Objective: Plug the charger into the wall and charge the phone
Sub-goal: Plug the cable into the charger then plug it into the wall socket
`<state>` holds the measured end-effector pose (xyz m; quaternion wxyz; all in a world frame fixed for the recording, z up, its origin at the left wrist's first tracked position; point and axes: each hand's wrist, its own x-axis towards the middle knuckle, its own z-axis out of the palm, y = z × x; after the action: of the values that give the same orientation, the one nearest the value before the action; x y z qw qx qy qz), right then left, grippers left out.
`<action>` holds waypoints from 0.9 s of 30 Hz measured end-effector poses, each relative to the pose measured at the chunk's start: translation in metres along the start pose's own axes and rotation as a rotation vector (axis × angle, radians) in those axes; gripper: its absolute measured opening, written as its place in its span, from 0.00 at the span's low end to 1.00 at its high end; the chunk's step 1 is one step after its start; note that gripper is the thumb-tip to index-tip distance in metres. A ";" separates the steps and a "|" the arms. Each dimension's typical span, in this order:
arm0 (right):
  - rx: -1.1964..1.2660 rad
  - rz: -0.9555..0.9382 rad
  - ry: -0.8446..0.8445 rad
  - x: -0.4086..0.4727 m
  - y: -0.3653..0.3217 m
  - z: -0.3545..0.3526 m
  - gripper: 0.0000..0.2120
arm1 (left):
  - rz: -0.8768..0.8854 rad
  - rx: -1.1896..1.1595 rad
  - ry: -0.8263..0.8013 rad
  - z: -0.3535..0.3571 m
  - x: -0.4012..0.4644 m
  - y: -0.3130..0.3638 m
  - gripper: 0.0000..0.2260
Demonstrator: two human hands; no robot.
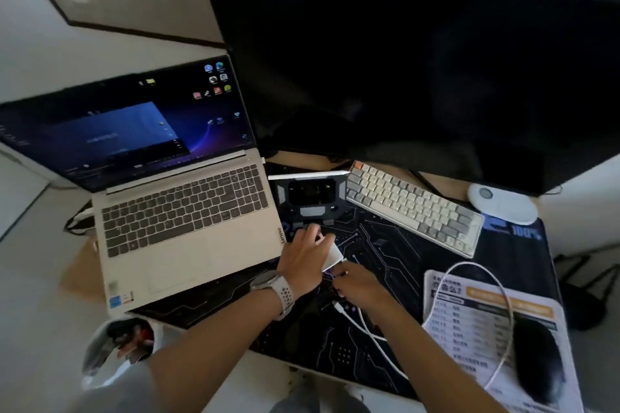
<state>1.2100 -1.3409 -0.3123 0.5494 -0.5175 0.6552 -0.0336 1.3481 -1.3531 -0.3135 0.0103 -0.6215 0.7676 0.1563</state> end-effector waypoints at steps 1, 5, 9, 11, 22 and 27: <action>0.022 0.013 0.020 -0.001 0.003 -0.003 0.09 | 0.051 0.056 -0.005 0.002 0.005 -0.001 0.29; 0.056 0.040 0.095 -0.006 0.018 -0.013 0.08 | 0.204 0.180 -0.072 0.009 0.023 -0.005 0.32; 0.083 0.076 0.150 -0.013 0.032 -0.020 0.07 | 0.295 0.243 -0.067 0.008 0.035 -0.002 0.20; 0.097 0.090 0.166 -0.015 0.034 -0.021 0.06 | 0.330 0.251 -0.082 0.008 0.038 -0.002 0.18; 0.091 0.043 0.244 -0.017 0.011 -0.030 0.11 | 0.375 -0.243 0.000 -0.040 0.036 0.001 0.22; 0.014 0.049 0.256 -0.006 0.001 -0.034 0.11 | 0.407 -0.605 0.065 -0.098 0.015 0.014 0.28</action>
<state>1.1831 -1.3536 -0.2952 0.4653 -0.4891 0.7321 -0.0905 1.3487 -1.3898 -0.2207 -0.2298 -0.4356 0.7945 0.3552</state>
